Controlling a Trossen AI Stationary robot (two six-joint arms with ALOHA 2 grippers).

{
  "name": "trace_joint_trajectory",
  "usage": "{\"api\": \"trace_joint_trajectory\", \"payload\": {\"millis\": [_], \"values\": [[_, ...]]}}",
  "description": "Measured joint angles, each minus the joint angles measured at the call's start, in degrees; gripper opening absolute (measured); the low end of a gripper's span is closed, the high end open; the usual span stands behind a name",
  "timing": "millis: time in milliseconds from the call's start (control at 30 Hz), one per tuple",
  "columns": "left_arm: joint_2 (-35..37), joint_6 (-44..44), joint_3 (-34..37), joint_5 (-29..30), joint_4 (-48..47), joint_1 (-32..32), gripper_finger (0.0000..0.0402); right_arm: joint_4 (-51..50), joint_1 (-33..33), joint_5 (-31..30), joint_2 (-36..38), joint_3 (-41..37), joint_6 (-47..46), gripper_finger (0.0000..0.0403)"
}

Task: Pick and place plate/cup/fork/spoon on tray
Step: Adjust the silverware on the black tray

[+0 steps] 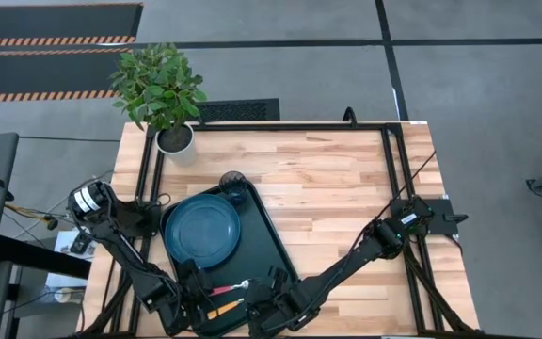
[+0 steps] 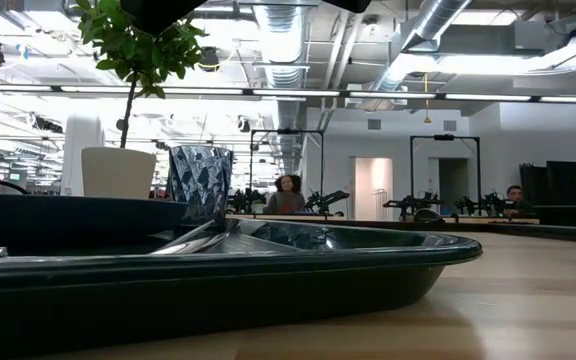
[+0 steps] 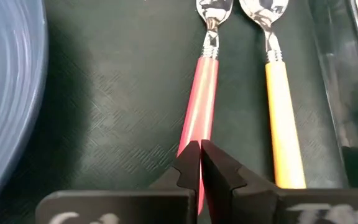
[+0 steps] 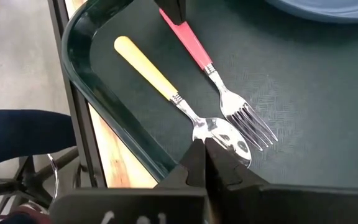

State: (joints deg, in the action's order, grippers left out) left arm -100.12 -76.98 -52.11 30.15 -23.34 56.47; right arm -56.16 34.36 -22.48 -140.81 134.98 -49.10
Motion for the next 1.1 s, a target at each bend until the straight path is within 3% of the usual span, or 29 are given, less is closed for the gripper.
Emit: {"api": "trace_joint_trajectory", "payload": {"millis": [333,600,1100], "values": [[0.0,-0.3,-0.7,-0.2,-0.3,0.1,0.0,0.0,0.0,0.0,0.0,0.0,0.0,0.0008],[0.0,-4.8,-2.4,0.0,-9.5,0.2,0.0,0.0,0.0,0.0,0.0,0.0,0.1,0.0008],[-0.4,-8.2,-2.5,-4.5,-10.2,0.5,0.0,0.0,0.1,0.0,0.0,0.0,0.5,0.0008]]}}
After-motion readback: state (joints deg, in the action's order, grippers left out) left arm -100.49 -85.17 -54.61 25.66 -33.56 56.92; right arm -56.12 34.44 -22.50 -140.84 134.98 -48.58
